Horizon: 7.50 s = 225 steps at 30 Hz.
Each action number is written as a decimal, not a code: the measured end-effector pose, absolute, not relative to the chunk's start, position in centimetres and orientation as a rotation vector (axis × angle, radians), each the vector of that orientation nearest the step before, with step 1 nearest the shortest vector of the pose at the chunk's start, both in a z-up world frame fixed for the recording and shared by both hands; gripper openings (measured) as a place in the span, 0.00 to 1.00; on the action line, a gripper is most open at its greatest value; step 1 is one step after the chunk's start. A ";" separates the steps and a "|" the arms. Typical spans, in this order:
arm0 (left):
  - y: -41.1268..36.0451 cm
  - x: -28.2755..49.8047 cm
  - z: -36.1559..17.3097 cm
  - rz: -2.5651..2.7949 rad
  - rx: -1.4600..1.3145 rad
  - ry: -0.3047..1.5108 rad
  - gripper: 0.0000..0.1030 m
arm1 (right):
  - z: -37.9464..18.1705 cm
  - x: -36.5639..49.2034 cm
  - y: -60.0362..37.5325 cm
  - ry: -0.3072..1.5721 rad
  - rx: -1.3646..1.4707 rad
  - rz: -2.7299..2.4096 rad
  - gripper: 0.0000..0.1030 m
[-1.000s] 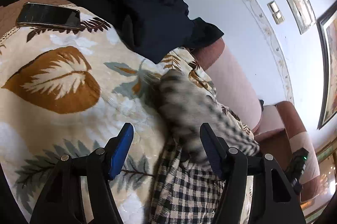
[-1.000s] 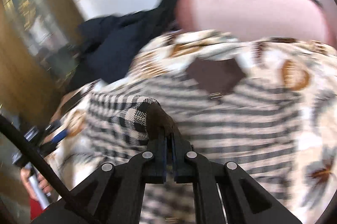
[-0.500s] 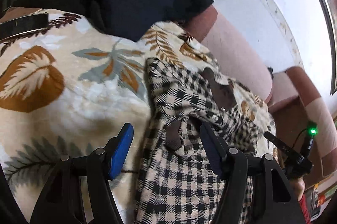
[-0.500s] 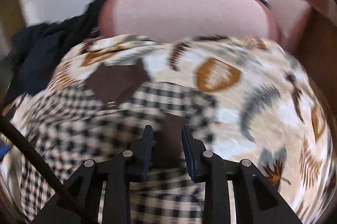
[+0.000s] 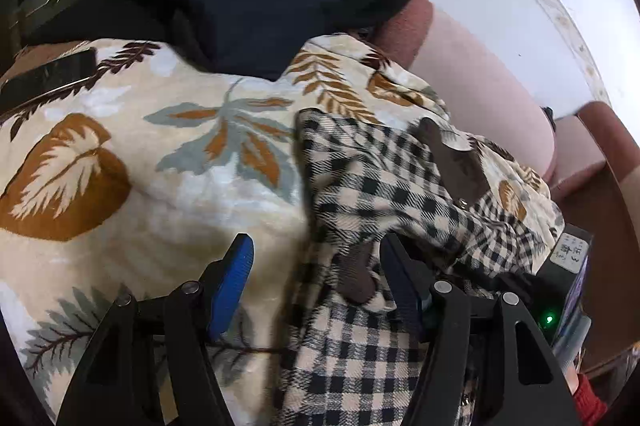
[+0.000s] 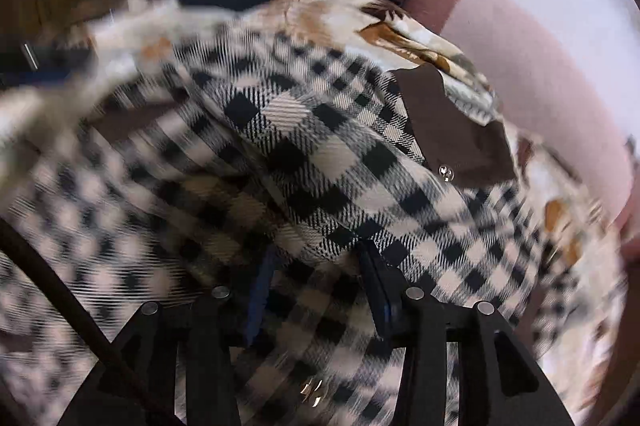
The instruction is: Fold large clothes
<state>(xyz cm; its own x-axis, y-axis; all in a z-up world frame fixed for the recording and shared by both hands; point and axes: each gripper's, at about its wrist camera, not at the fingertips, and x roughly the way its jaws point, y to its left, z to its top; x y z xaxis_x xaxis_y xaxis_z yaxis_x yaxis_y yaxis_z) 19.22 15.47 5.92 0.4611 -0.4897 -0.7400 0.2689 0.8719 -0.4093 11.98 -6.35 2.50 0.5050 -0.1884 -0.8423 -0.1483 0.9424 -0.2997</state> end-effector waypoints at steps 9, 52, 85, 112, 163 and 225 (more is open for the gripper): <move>15.2 19.9 5.7 -0.485 -0.299 1.004 0.62 | 8.1 8.2 -12.1 1.041 0.102 0.122 0.02; 9.8 18.9 4.0 -0.427 0.005 1.055 0.69 | 8.0 1.9 -28.9 0.949 0.429 -0.397 0.33; 21.5 2.7 0.1 -0.744 -0.479 1.252 0.58 | -0.4 -19.7 -24.5 0.892 1.077 0.332 0.55; 22.4 -5.6 -1.7 -0.665 -0.317 1.262 0.59 | -1.8 -24.5 -17.6 0.999 1.000 0.406 0.55; 11.6 21.9 8.5 -0.512 -0.364 0.994 0.04 | 7.6 -2.6 -31.5 0.842 0.846 0.006 0.06; 5.3 19.9 2.2 -0.326 0.338 0.975 0.69 | 3.7 7.0 -15.7 0.931 0.408 0.164 0.35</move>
<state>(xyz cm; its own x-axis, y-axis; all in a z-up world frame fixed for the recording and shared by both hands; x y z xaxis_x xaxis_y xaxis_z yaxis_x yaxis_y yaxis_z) 19.93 5.33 2.24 0.5214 -0.1170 -0.8452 0.4154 0.9001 0.1316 7.00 -15.75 3.65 0.5917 0.3099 -0.7442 0.0375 0.9116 0.4094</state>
